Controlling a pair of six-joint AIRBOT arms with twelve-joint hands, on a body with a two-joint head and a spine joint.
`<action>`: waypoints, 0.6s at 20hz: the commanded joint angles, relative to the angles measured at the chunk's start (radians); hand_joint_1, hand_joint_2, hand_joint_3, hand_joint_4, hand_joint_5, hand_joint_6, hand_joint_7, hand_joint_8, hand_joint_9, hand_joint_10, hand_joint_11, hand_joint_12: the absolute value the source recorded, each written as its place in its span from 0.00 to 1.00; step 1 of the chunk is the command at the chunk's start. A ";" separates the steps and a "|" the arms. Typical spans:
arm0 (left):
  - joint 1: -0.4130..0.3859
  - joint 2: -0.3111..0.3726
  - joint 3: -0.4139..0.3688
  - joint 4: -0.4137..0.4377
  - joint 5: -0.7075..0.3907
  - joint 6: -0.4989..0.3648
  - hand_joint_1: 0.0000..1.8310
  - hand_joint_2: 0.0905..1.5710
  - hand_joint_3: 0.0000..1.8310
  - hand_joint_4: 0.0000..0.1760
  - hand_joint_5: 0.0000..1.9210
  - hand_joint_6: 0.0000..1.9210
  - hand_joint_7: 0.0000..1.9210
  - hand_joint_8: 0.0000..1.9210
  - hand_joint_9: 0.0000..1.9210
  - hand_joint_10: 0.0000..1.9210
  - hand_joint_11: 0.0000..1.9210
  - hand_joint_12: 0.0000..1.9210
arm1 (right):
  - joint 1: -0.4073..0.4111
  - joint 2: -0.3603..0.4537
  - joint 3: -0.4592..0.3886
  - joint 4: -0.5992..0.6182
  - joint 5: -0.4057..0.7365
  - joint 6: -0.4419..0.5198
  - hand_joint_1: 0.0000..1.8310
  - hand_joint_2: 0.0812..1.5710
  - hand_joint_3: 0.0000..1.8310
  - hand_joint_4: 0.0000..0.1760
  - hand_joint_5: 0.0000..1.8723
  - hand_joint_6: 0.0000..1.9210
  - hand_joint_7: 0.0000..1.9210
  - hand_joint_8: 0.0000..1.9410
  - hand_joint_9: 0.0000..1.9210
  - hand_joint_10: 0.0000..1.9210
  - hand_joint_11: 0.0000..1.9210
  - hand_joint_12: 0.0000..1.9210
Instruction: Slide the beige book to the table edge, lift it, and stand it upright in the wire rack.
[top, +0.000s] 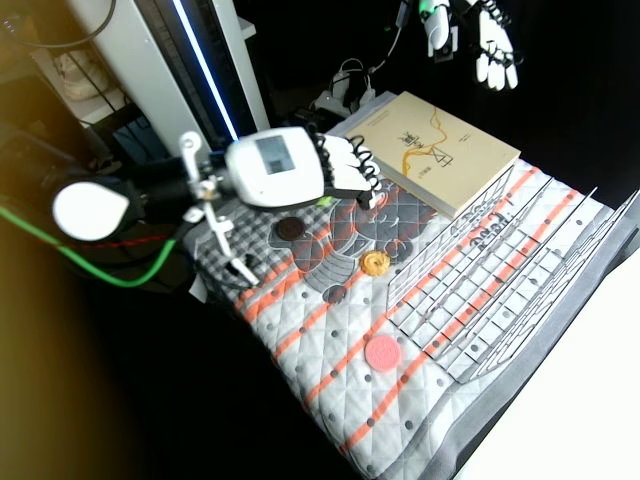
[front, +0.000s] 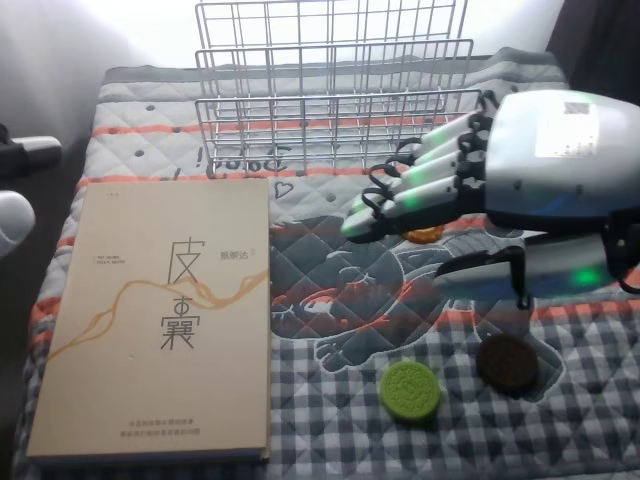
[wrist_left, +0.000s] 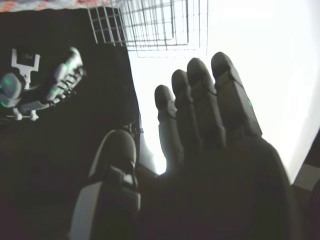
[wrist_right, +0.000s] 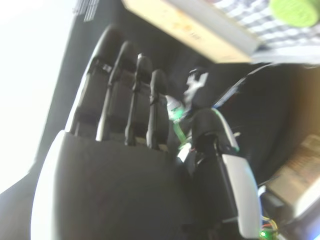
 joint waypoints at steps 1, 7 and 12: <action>0.001 0.006 0.004 0.003 -0.148 -0.017 0.05 0.86 0.00 0.35 0.27 0.00 0.24 0.00 0.19 0.00 0.12 0.01 | 0.024 -0.014 0.005 0.016 0.066 0.029 0.21 0.89 0.00 0.00 0.22 0.00 0.27 0.00 0.30 0.00 0.14 0.49; 0.019 0.004 0.005 -0.020 -0.163 -0.030 0.07 0.85 0.00 0.35 0.28 0.00 0.24 0.00 0.18 0.00 0.11 0.01 | 0.077 -0.133 0.084 -0.240 0.036 0.218 0.21 0.90 0.00 0.00 0.22 0.00 0.25 0.00 0.29 0.00 0.16 0.38; 0.024 0.003 0.011 -0.022 -0.169 -0.048 0.08 0.87 0.00 0.36 0.28 0.00 0.24 0.00 0.17 0.00 0.08 0.00 | 0.095 -0.194 0.121 -0.349 0.025 0.286 0.14 0.91 0.00 0.00 0.22 0.00 0.26 0.00 0.32 0.01 0.20 0.39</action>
